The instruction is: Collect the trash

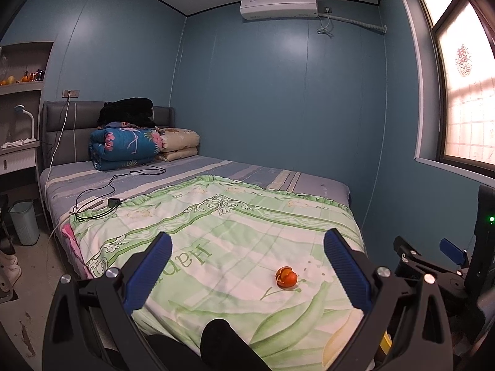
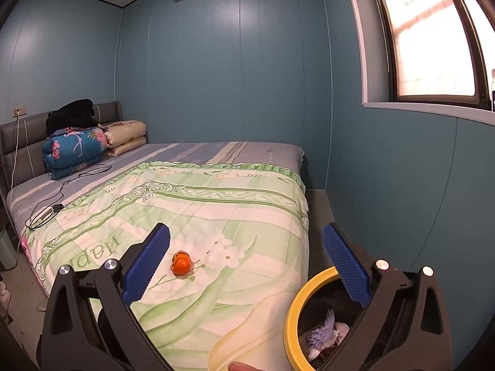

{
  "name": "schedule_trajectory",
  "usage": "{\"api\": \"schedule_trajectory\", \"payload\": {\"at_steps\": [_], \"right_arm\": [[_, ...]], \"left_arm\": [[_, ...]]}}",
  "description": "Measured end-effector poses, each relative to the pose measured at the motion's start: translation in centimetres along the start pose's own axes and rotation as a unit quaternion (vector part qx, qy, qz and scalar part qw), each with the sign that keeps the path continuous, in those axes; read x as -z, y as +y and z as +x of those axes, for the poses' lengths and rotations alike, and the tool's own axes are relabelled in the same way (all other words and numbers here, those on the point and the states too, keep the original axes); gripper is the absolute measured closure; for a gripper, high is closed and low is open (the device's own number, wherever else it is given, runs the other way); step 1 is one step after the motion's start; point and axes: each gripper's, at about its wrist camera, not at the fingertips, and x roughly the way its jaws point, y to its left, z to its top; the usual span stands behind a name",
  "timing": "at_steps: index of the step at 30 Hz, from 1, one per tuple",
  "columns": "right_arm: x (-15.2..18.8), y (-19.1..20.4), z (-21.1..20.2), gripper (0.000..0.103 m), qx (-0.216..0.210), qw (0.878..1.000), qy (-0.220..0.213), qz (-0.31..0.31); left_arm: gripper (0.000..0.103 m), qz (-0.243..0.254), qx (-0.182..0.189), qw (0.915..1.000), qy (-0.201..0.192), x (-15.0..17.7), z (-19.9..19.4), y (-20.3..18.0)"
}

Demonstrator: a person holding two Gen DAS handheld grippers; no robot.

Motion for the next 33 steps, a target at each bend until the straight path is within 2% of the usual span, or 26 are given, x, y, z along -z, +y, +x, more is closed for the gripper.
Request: {"api": "schedule_trajectory", "payload": {"at_steps": [33], "right_arm": [[0.15,-0.39,0.84,0.008,-0.005,1.000,0.015,0.000]], "left_arm": [[0.008,-0.011,0.010,0.9997,0.017,0.30,0.46,0.16]]}}
